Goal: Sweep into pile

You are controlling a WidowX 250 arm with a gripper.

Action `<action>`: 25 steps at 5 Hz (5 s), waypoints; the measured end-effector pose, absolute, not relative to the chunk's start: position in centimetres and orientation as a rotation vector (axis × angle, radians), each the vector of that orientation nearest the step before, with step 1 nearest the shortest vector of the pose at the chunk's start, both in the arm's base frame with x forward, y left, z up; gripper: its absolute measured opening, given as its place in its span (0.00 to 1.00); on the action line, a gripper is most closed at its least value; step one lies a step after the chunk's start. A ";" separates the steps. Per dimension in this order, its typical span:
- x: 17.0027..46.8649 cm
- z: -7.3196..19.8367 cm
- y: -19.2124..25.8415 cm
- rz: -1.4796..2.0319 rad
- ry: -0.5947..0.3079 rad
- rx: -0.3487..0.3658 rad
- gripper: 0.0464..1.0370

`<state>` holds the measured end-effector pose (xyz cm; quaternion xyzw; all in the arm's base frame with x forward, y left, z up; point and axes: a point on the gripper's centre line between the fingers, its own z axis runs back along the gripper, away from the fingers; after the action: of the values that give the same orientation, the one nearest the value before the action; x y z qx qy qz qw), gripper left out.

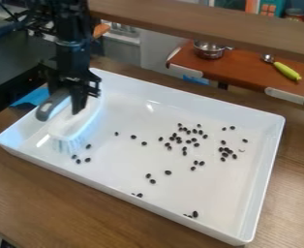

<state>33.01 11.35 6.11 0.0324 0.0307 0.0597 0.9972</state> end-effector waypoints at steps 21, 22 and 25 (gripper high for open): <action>36.4 10.1 16.2 0.259 0.077 -0.122 0.45; 36.7 10.1 16.3 0.294 0.059 -0.100 0.45; 37.6 8.2 17.2 0.321 0.093 -0.067 0.45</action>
<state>37.56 17.16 8.19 -0.0333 0.0461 0.1597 0.9855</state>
